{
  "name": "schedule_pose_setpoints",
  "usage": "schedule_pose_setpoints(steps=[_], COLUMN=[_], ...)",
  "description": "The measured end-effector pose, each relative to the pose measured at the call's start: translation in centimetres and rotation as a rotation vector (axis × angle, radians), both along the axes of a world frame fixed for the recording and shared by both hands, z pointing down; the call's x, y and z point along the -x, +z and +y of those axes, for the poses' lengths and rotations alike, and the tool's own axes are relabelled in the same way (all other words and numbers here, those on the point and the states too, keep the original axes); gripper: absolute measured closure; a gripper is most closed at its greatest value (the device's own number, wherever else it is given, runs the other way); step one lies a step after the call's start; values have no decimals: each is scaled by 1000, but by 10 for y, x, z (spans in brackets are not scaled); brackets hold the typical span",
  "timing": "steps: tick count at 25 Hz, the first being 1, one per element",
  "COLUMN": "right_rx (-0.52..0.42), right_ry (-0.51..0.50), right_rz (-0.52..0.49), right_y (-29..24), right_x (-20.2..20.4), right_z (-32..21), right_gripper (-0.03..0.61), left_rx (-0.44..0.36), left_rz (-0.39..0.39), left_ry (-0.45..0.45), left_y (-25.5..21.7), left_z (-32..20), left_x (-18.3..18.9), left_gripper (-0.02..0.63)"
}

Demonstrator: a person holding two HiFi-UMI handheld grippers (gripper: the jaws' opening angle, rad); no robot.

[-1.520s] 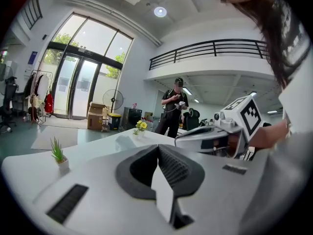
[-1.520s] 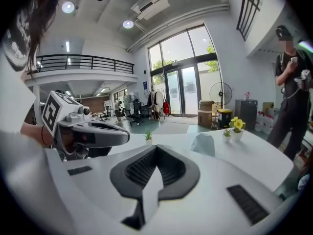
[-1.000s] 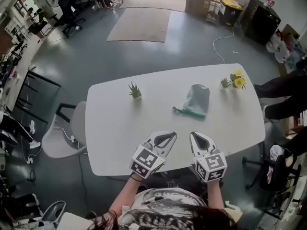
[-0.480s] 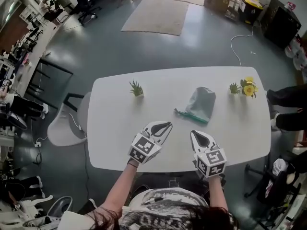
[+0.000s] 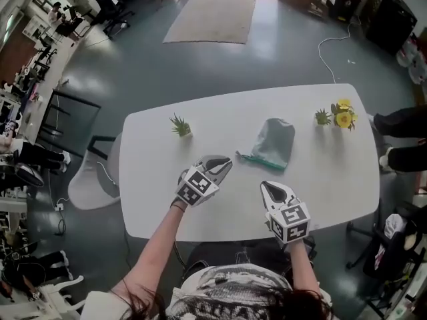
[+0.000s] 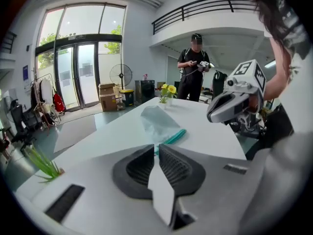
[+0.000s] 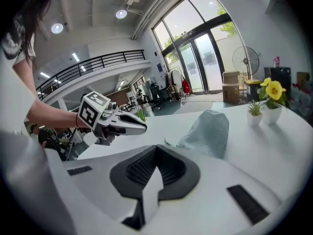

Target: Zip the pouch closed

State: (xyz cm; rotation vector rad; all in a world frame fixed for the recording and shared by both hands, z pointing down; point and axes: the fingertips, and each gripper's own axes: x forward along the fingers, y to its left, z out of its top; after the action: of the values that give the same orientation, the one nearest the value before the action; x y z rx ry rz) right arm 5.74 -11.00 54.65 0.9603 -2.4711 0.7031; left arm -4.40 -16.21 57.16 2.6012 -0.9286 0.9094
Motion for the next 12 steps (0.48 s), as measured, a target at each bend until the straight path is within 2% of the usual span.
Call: schedule_pose_setpoints(steps=[1,3,4,9,12], right_rx=[5,18,26,61,73], right_ry=[-1,-1,-2,-16,-37], right_rz=[1,2,2,11,15], right_y=[1,5,8,19,23], right_x=[-1,-3,-4,-5,-3], right_z=[0,2,3,7,8], right_gripper=[581,581,581,581,581], left_rx=[5,18,25,89,139], left_rz=[-20,-55,-69,-109,-135], left_ry=[17,61,88,221,258], left_y=[5,13,17,43,57], left_z=[-5,-14,-18,-34,-42], left_x=[1,1,0,-9,-9], left_gripper=[584,498,479,483,474])
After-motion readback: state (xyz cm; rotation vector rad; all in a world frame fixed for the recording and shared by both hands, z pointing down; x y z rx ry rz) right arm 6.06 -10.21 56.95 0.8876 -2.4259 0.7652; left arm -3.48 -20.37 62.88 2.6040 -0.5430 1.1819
